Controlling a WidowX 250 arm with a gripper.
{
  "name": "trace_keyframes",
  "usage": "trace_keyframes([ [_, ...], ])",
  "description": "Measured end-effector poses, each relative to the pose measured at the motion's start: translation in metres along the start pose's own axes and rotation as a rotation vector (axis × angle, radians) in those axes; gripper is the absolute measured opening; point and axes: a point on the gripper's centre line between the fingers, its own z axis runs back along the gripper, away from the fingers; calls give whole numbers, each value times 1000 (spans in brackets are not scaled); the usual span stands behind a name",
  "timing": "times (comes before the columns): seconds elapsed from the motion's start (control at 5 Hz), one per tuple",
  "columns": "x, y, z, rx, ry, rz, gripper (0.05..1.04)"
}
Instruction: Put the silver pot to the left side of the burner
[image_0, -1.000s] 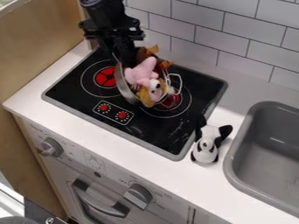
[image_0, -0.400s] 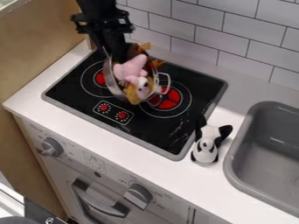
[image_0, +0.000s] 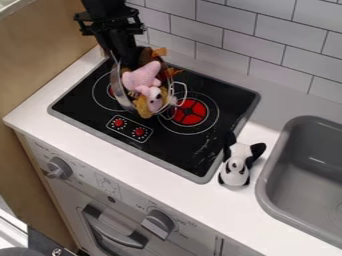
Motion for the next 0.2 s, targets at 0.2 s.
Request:
trace_keyframes([
  [0.2,4,12,0,3,-7,-18,201],
])
